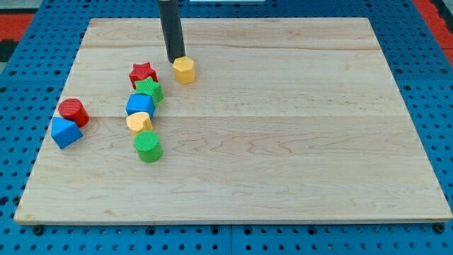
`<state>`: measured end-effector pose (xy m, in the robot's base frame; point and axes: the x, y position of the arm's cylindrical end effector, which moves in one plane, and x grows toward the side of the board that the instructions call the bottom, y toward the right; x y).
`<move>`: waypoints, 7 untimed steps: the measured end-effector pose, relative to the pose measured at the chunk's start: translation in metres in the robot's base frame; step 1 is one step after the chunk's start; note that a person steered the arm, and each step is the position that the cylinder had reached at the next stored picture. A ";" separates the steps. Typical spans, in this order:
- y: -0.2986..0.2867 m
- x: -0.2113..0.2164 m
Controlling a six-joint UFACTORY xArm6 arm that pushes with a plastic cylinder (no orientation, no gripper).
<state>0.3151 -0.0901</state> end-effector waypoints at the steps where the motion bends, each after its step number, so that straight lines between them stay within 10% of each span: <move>1: 0.008 0.004; 7: 0.021 0.004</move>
<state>0.3191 -0.0686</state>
